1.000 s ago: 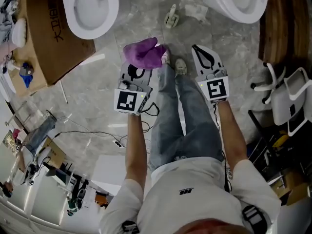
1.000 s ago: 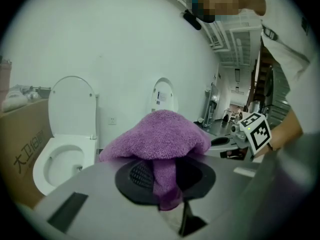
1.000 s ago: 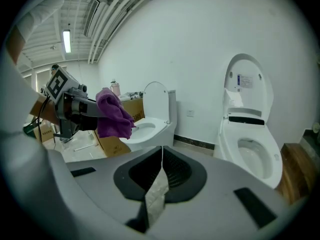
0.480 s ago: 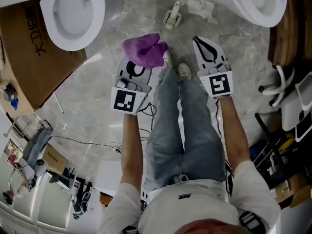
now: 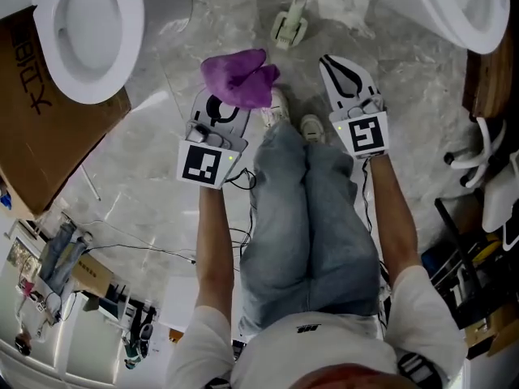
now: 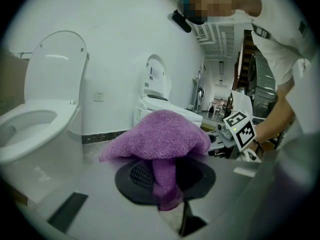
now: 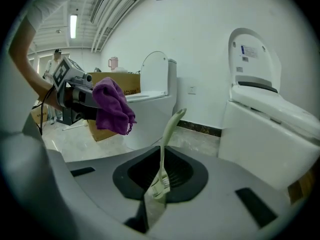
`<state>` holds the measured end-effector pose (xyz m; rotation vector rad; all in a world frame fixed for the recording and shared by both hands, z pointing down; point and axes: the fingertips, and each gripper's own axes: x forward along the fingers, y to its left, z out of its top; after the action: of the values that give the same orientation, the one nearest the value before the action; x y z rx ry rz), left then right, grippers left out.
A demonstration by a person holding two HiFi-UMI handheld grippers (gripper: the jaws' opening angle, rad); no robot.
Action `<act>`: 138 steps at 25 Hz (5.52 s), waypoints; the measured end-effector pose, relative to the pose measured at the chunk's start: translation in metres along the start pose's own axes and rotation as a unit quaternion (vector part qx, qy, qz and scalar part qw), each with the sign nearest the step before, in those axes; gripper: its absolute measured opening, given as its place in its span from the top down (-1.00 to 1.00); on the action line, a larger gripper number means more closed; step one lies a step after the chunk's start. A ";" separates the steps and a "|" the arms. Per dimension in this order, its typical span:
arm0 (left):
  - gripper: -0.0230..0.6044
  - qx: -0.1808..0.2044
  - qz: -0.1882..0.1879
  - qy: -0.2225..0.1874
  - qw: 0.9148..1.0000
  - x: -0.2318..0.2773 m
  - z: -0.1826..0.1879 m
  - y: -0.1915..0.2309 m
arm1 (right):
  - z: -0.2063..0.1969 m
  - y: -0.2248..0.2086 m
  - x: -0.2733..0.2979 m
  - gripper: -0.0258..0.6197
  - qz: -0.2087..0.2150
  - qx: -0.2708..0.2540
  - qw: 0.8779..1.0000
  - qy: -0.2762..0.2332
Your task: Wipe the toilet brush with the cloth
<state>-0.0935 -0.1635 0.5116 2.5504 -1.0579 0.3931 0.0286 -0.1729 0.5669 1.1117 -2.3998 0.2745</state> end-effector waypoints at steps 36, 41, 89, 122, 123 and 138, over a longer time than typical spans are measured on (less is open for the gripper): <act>0.68 0.104 -0.079 -0.035 0.991 0.138 -0.187 0.044 | -0.177 0.011 0.180 0.48 0.071 -0.173 0.981 -0.042; 0.64 0.099 -0.079 -0.034 0.991 0.156 -0.196 0.045 | -0.187 0.015 0.189 0.63 0.083 -0.195 0.976 -0.045; 0.40 0.027 -0.196 -0.152 0.968 0.144 -0.008 0.008 | -0.195 0.021 0.192 0.72 0.107 -0.246 0.962 -0.046; 0.70 0.121 -0.097 -0.047 0.987 0.168 -0.177 0.026 | -0.192 0.019 0.192 0.71 0.098 -0.239 0.965 -0.045; 0.71 0.121 -0.091 -0.042 0.988 0.169 -0.185 0.028 | -0.192 0.019 0.192 0.71 0.098 -0.240 0.965 -0.045; 0.71 0.078 -0.052 -0.072 0.993 0.154 -0.195 0.037 | -0.190 0.012 0.180 0.56 0.077 -0.205 0.974 -0.058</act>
<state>-0.0384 -0.2018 0.7533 2.7963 -0.9718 0.2767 -0.0169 -0.2141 0.8216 0.7724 -2.4931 -0.2358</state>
